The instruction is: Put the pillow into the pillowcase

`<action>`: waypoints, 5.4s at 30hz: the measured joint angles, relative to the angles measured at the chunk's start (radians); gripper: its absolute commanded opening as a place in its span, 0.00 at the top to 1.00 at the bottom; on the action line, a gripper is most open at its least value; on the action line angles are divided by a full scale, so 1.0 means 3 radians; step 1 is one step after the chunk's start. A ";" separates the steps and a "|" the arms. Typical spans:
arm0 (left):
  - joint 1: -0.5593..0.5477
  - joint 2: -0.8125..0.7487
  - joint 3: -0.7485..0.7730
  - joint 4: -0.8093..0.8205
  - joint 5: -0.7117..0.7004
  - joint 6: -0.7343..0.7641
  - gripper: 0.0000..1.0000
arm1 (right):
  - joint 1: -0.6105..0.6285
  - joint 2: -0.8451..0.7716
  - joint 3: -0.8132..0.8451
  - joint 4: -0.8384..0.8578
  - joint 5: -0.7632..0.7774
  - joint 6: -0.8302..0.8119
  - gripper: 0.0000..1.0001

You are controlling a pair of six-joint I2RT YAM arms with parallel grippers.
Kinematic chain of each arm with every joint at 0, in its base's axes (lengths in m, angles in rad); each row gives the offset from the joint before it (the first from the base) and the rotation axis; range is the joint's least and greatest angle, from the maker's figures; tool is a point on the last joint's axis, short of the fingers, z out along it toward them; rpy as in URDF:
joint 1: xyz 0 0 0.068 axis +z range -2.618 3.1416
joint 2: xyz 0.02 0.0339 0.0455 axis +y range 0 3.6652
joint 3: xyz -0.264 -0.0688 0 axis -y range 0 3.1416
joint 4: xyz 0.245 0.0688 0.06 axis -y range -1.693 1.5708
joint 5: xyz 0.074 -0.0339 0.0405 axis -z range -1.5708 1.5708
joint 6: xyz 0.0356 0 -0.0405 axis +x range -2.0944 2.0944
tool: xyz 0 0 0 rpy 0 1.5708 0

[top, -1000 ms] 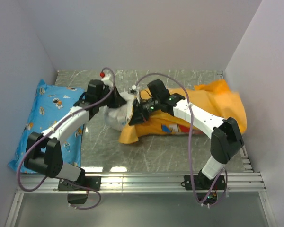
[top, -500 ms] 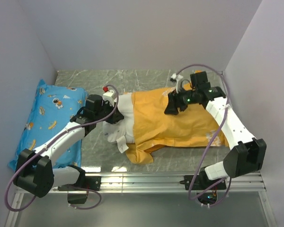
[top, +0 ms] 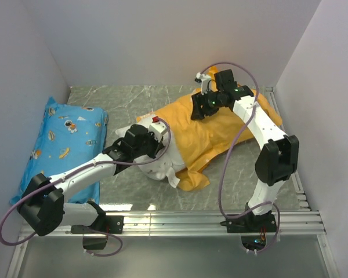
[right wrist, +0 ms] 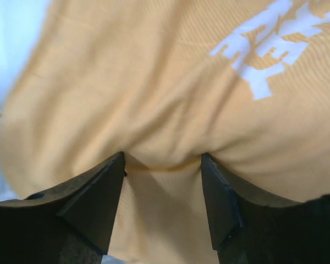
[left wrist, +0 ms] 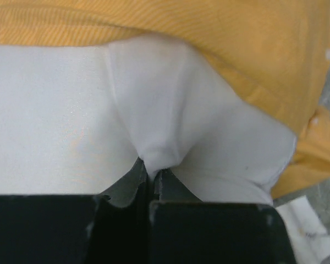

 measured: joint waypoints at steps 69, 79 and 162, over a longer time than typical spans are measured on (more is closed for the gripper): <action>0.0646 -0.1419 0.0357 -0.0999 0.1357 0.0645 0.01 | -0.0141 -0.2132 -0.1709 0.0365 -0.0515 0.0638 0.10; -0.1148 0.0064 -0.0041 -0.0727 -0.0309 0.0841 0.52 | -0.0500 -0.2097 -0.3318 0.0510 -0.0437 0.1319 0.09; 0.1909 0.0626 0.1495 -0.1578 0.2124 0.0432 0.01 | 0.0554 -0.0786 -0.1578 0.0535 0.0425 -0.0526 0.24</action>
